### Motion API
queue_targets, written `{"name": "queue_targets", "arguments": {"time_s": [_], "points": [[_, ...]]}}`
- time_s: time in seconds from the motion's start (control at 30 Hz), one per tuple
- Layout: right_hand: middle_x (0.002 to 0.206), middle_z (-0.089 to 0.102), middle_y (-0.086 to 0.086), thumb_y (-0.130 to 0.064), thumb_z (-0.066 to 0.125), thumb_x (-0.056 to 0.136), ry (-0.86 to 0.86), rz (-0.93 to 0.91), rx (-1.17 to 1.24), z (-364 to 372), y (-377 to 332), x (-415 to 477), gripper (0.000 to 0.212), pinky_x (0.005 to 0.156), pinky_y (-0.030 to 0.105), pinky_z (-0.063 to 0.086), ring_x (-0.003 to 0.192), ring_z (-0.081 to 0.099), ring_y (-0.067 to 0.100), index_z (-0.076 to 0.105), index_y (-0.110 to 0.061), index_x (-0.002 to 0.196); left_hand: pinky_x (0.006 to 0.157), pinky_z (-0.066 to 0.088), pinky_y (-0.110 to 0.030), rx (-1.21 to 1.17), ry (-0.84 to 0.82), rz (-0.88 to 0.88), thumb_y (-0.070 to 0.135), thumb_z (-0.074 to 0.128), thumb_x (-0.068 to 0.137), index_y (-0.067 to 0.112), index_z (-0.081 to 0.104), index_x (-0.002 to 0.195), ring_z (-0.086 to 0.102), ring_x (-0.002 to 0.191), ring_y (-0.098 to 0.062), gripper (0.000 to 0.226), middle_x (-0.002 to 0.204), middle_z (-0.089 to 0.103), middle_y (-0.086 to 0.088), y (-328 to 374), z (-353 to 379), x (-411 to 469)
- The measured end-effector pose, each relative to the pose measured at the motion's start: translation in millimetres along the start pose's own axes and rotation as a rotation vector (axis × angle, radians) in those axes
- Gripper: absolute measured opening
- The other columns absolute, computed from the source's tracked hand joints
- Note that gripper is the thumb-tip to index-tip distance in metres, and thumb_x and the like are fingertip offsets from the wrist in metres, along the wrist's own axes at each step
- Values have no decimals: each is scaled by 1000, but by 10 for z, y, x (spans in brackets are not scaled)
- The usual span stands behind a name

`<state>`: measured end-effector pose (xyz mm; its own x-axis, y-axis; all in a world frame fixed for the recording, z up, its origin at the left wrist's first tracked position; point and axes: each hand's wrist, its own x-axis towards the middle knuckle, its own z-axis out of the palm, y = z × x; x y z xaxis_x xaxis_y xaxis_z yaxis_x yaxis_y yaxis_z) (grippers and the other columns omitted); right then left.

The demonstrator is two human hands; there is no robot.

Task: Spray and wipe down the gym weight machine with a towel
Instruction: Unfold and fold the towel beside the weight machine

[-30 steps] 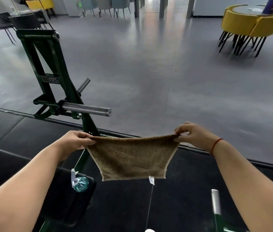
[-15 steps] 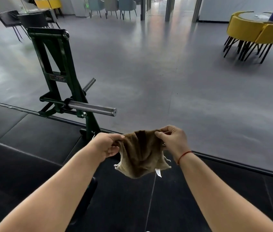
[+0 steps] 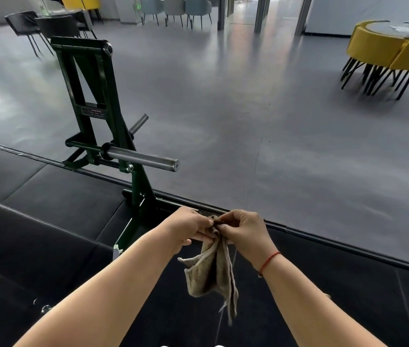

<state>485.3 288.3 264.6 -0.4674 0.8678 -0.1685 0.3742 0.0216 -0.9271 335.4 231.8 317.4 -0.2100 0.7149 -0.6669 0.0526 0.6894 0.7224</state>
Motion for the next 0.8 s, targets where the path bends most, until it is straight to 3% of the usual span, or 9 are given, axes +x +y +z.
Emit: {"name": "queue_targets", "arguments": {"time_s": [0.1, 0.27, 0.43, 0.5, 0.6, 0.63, 0.7, 0.77, 0.8], "points": [[92, 76, 0, -8, 69, 91, -103, -9, -44, -28, -35, -45, 14, 81, 37, 62, 87, 74, 16, 77, -19, 93, 100, 35, -41, 44, -6, -12, 10, 56, 99, 10, 73, 86, 75, 70, -9, 20, 76, 77, -1, -29, -20, -6], [92, 77, -1, -19, 84, 80, -269, -37, -29, -156, -90, -79, 18, 83, 32, 62, 87, 74, 13, 77, -19, 96, 111, 37, -44, 23, 18, -6, 4, 57, 97, 10, 72, 84, 74, 65, -8, 21, 69, 76, 1, -70, -55, 11], [92, 77, 1, -19, 83, 81, -223, -145, -35, -193, -96, -57, 17, 85, 38, 61, 88, 74, 16, 78, -18, 97, 111, 37, -45, -46, -27, 7, 7, 57, 97, 9, 74, 93, 77, 82, -15, 17, 86, 79, -5, -38, -95, -6], [93, 77, 3, -13, 77, 88, -225, -158, -36, -244, -101, -20, 12, 86, 41, 61, 89, 75, 18, 78, -18, 99, 103, 45, -40, -58, -33, 35, 8, 55, 99, 7, 75, 95, 76, 89, -18, 20, 90, 79, -7, -26, -93, -5], [92, 75, 2, -8, 69, 93, -233, -191, -90, -348, -164, 10, 13, 87, 40, 60, 89, 72, 17, 76, -16, 100, 75, 60, -33, -117, 60, 98, -3, 56, 95, 1, 69, 88, 74, 68, -20, 16, 72, 74, -11, -17, -85, 45], [92, 74, 0, -9, 69, 94, -218, -213, -118, -380, -188, 13, 12, 87, 39, 59, 89, 71, 15, 76, -16, 101, 75, 62, -34, -38, 141, 142, -4, 61, 90, 2, 68, 91, 72, 69, -20, 9, 73, 72, -10, -32, -111, 83], [94, 72, -2, -11, 67, 95, -204, -259, -146, -442, -244, 14, 11, 89, 34, 57, 90, 68, 11, 73, -15, 102, 91, 57, -36, 279, 259, 247, 1, 73, 80, 9, 63, 117, 66, 98, -21, 39, 103, 67, -8, -85, -188, 173], [96, 71, -2, -12, 64, 97, -226, -295, -136, -506, -302, 4, 11, 89, 30, 56, 92, 67, 11, 71, -15, 104, 112, 42, -38, 509, 211, 308, 5, 80, 73, 17, 45, 146, 45, 133, -25, 82, 140, 43, -8, -136, -224, 212], [97, 71, -2, -12, 63, 98, -239, -304, -129, -535, -323, -1, 10, 89, 30, 55, 93, 67, 12, 70, -16, 104, 118, 36, -41, 528, 147, 316, 8, 84, 71, 19, 42, 149, 37, 139, -26, 89, 149, 34, -7, -162, -216, 215]]}}
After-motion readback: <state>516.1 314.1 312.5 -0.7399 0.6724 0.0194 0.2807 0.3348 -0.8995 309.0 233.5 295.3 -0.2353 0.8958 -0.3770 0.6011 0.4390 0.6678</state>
